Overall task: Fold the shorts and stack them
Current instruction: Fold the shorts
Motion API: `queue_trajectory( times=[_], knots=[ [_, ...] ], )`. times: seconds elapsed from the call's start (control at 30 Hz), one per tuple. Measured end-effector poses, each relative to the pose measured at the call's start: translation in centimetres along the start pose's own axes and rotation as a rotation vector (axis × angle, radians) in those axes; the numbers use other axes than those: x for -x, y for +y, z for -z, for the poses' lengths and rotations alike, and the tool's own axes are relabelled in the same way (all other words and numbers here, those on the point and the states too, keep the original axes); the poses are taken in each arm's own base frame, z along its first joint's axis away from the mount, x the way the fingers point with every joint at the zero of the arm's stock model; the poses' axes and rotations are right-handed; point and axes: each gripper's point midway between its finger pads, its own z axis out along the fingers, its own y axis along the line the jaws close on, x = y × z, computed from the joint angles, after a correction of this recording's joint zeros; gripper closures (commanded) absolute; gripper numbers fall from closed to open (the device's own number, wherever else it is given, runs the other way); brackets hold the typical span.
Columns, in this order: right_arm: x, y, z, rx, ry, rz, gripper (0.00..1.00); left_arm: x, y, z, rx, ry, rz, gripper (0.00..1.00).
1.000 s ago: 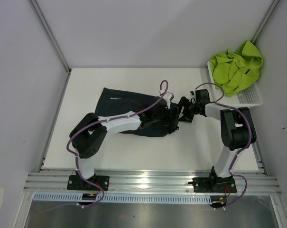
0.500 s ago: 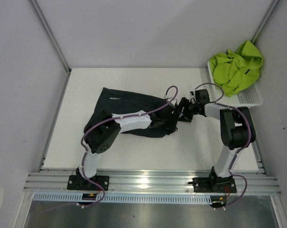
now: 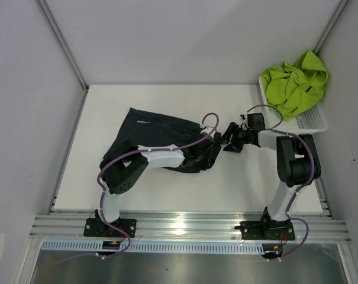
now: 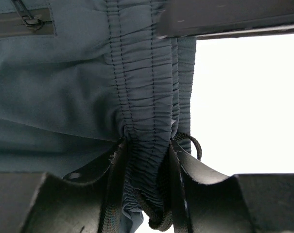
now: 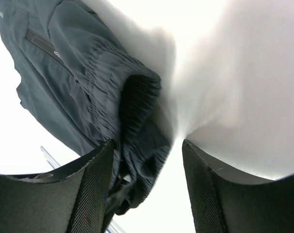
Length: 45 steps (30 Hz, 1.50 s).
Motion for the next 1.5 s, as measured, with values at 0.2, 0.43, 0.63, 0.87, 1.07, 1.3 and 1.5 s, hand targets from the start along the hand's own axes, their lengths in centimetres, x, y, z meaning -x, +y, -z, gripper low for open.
queue_trajectory(
  times=[0.2,0.43,0.63,0.87,1.07,1.3,1.5],
  knots=[
    [-0.4,-1.6,1.4,-0.005,-0.027,-0.024,0.45,0.0,0.0,0.0,0.001,0.0,0.007,0.62],
    [-0.7,-1.6,1.6,0.008,-0.025,-0.012,0.46,0.0,0.0,0.0,-0.001,-0.001,0.008,0.64],
    [-0.8,-1.1,1.3,0.012,-0.016,0.015,0.48,0.1,-0.1,0.1,-0.001,-0.001,0.01,0.65],
    [-0.6,0.1,0.0,-0.006,0.014,0.08,0.54,0.0,0.0,0.2,-0.002,-0.002,0.015,0.66],
    [-0.6,0.3,-0.5,-0.023,0.034,0.107,0.88,-0.2,0.2,0.5,0.0,-0.002,0.014,0.67],
    [-0.7,-0.1,-0.5,-0.032,0.045,0.09,1.0,-0.4,0.6,1.3,0.009,-0.016,0.013,0.75],
    [-0.6,-0.5,-1.1,-0.012,0.073,0.041,1.0,-0.7,0.8,3.1,0.032,-0.057,-0.007,0.75]
  ],
)
